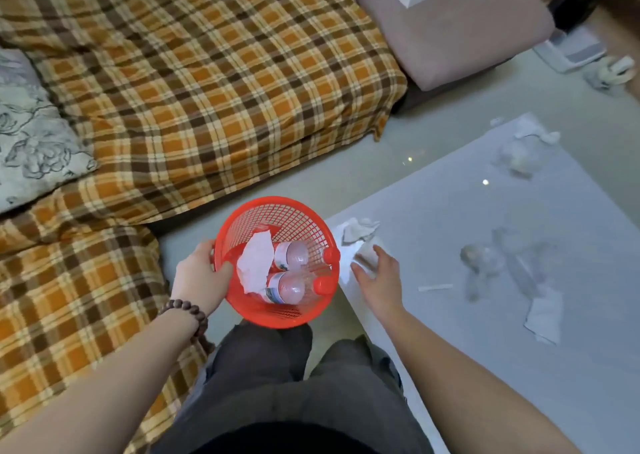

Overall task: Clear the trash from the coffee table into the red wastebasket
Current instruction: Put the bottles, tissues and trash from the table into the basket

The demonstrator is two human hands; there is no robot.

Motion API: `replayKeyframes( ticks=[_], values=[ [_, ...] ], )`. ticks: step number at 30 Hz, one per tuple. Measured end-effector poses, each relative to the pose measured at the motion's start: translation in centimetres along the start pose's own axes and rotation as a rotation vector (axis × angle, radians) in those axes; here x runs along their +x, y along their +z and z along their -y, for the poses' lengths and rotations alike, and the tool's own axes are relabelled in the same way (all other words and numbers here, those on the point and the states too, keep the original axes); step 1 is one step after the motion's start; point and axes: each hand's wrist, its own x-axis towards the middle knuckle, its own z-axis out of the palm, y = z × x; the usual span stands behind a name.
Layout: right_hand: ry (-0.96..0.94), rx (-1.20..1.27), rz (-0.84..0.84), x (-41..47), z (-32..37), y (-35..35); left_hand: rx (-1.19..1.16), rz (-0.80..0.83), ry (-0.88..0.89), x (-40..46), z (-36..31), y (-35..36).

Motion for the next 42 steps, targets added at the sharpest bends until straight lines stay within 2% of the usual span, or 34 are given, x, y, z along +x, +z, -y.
replayKeyframes(
  ticks=[4,10,13,17,24,27,30,38,42],
  values=[
    [0.103,-0.256,-0.078,3.3,-1.6,0.2,0.078,0.042,0.045,4.6,-0.2,-1.7],
    [0.197,-0.371,0.023,8.1,-4.2,2.0,0.143,0.073,0.028,8.4,0.7,-1.2],
    [0.216,-0.336,-0.039,9.2,-4.4,2.6,0.166,0.098,0.009,9.1,0.8,-0.5],
    [0.215,-0.167,-0.071,8.3,-3.1,1.4,0.188,0.113,0.008,9.5,-0.3,0.4],
    [-0.167,0.091,-0.18,4.2,4.1,-3.8,0.134,0.086,0.063,8.8,-4.7,1.5],
    [-0.332,0.077,-0.105,2.9,7.2,-4.5,0.069,0.085,0.091,8.0,-6.6,2.1],
    [-0.457,-0.071,0.027,3.1,9.8,-3.5,0.032,0.103,0.1,7.3,-8.0,2.9],
    [-0.576,-0.404,0.27,4.8,12.6,-0.7,0.008,0.086,0.053,6.7,-8.9,3.7],
    [-0.583,-0.204,0.135,5.6,11.5,-1.1,0.032,0.049,0.013,7.4,-8.2,3.0]
  ],
)
